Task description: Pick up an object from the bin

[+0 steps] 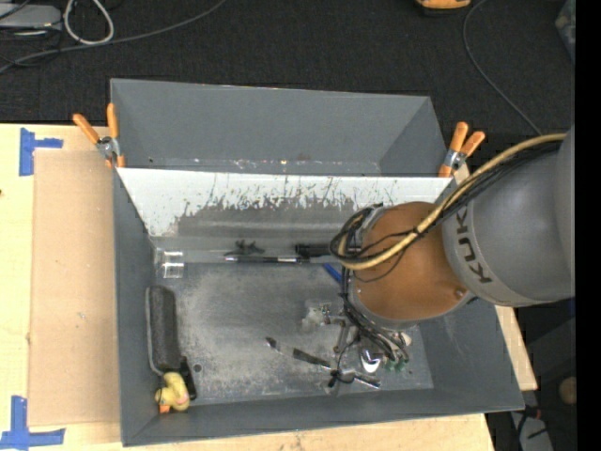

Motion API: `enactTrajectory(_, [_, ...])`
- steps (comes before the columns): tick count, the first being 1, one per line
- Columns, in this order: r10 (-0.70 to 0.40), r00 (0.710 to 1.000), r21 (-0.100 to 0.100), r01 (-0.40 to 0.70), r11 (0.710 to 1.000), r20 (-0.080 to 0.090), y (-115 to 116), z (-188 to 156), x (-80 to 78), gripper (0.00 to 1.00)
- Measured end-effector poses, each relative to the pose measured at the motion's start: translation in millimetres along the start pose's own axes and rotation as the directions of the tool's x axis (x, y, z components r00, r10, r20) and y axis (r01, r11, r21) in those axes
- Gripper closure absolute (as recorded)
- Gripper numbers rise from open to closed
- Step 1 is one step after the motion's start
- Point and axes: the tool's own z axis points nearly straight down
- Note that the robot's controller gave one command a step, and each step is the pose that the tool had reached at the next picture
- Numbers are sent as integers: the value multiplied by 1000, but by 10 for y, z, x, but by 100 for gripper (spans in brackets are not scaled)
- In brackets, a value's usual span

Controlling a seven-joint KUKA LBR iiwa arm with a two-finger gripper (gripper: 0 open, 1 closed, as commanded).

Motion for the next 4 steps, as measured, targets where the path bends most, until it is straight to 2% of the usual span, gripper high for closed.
enactTrajectory(1, [37, 999, 1, -37, 999, -4, -3, 332, -128, 0])
enactTrajectory(2, [-149, 989, -1, 149, 989, -2, -60, 317, -75, 100])
enactTrajectory(3, [-148, 989, -1, 148, 989, -2, -60, 313, -74, 100])
enactTrajectory(4, [-147, 989, -2, 147, 989, -7, -53, 126, -57, 100])
